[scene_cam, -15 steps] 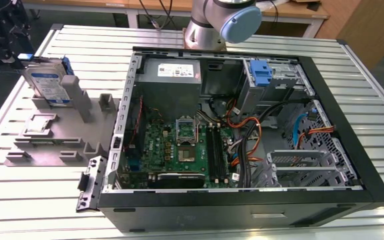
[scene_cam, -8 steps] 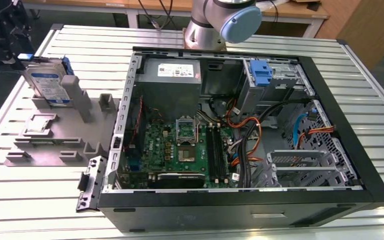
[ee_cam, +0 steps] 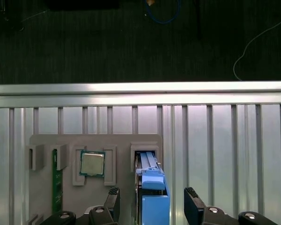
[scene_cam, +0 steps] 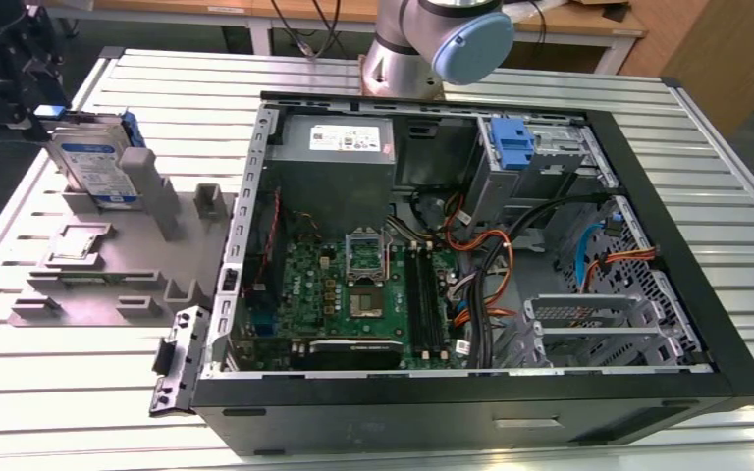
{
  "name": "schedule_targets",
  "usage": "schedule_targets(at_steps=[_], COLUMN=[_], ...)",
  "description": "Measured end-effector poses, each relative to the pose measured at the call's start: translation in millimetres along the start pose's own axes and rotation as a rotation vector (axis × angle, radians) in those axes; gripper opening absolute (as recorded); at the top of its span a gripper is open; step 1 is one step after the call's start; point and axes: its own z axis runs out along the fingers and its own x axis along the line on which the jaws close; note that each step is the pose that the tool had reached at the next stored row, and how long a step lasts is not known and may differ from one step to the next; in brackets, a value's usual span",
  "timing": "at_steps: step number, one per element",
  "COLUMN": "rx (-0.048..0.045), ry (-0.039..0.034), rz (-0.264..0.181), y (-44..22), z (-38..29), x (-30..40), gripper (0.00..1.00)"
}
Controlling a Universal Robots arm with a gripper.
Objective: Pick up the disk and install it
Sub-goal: 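Pick up the disk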
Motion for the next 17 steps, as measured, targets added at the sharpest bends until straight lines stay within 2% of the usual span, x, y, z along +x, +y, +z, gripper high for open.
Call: schedule_targets(at_steps=[17], rx=[0.0005], ry=[-0.0002], rz=[0.0], y=[-0.3], z=[5.1], x=[-0.5], gripper=[0.65])
